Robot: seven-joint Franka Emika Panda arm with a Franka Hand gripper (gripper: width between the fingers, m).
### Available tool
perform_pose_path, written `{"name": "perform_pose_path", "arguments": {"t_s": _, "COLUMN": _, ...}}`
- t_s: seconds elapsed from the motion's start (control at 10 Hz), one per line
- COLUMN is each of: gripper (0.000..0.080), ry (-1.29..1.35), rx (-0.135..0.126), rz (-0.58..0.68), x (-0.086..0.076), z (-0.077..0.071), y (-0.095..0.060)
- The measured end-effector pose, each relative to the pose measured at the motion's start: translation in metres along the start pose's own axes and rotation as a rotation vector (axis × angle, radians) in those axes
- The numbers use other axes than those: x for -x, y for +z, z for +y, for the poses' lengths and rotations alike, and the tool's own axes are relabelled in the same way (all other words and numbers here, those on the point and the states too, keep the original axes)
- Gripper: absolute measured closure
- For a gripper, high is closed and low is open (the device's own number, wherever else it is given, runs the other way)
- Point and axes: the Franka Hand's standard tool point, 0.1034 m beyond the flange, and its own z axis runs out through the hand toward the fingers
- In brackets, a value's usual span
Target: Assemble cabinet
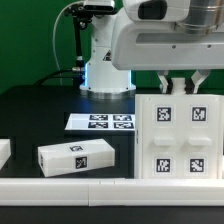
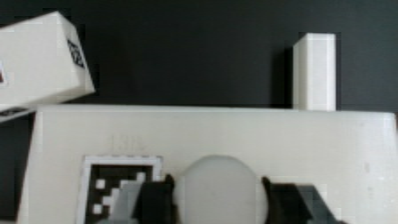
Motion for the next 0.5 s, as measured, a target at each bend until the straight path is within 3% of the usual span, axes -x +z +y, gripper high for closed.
{"name": "perform_pose_path", "arguments": {"t_s": 0.2, "gripper": 0.0579, "ry": -0.043, "rx": 0.003, "rz": 0.042, "x": -0.018, "z": -0.001, "y": -0.005}}
{"name": "perform_pose_path", "arguments": {"t_s": 0.5, "gripper": 0.0579, "ry": -0.050, "rx": 0.002, "rz": 0.057, "x": -0.021, "z": 0.000, "y": -0.006}}
